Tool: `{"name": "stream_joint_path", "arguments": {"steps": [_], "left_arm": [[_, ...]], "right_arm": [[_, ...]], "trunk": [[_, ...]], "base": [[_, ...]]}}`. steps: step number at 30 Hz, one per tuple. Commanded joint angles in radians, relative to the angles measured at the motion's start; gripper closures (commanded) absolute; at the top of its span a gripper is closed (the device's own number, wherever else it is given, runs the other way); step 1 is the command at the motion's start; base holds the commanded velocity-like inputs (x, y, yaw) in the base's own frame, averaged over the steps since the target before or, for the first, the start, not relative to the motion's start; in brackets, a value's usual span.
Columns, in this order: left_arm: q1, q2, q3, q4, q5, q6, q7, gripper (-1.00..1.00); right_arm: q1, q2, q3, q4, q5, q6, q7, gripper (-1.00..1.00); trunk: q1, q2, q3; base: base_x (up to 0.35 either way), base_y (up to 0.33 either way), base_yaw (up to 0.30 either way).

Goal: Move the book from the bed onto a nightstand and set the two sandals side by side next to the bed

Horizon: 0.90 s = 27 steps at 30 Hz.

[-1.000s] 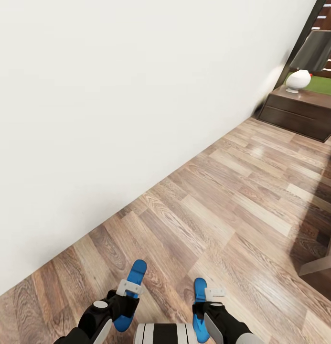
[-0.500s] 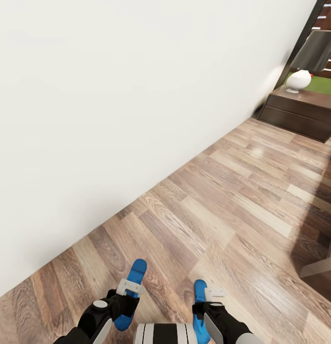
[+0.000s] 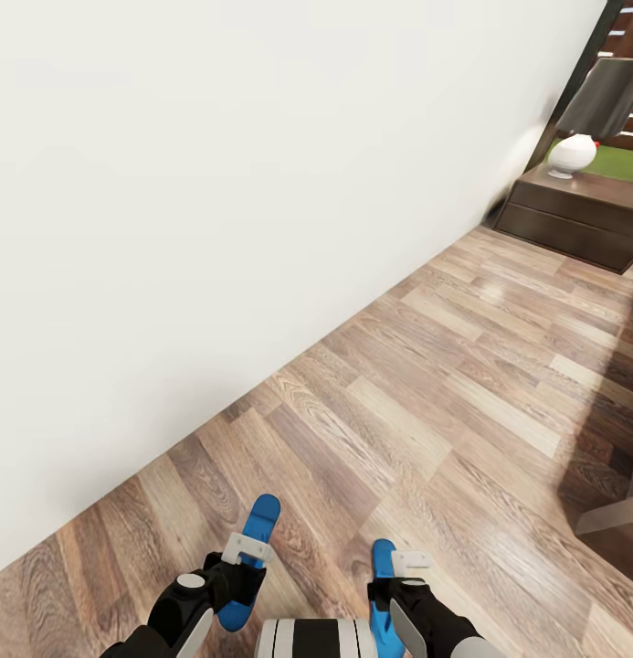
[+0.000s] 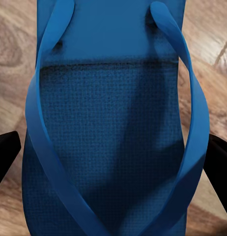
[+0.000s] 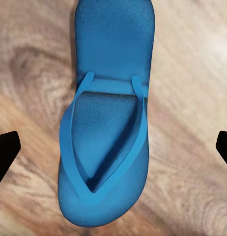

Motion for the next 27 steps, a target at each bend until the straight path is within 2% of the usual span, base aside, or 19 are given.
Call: {"name": "stream_joint_path", "arguments": {"steps": [1, 20, 24, 27], "left_arm": [[-0.001, 0.001, -0.003, -0.001, 0.010, 0.004, 0.008, 1.00], [-0.001, 0.001, -0.003, -0.002, 0.011, 0.005, 0.009, 1.00], [-0.001, 0.001, -0.003, -0.003, 0.010, 0.004, 0.009, 1.00], [-0.001, 0.001, -0.003, -0.006, 0.010, 0.004, 0.009, 1.00]], "right_arm": [[0.000, -0.001, 0.009, -0.002, -0.010, 0.006, -0.007, -1.00], [0.000, -0.001, 0.008, 0.023, -0.011, 0.004, -0.007, -1.00], [0.000, -0.001, 0.008, 0.026, -0.010, 0.004, -0.007, -1.00], [0.000, -0.001, 0.008, 0.026, -0.010, 0.004, -0.007, -1.00]], "trunk": [[0.000, 0.000, -0.001], [0.000, 0.000, -0.001], [0.002, -0.001, -0.016], [0.002, -0.001, -0.016]], "base": [[0.003, 0.000, 0.000], [0.000, 0.000, 0.000], [0.000, 0.000, 0.000], [0.000, 0.000, 0.000]]}}
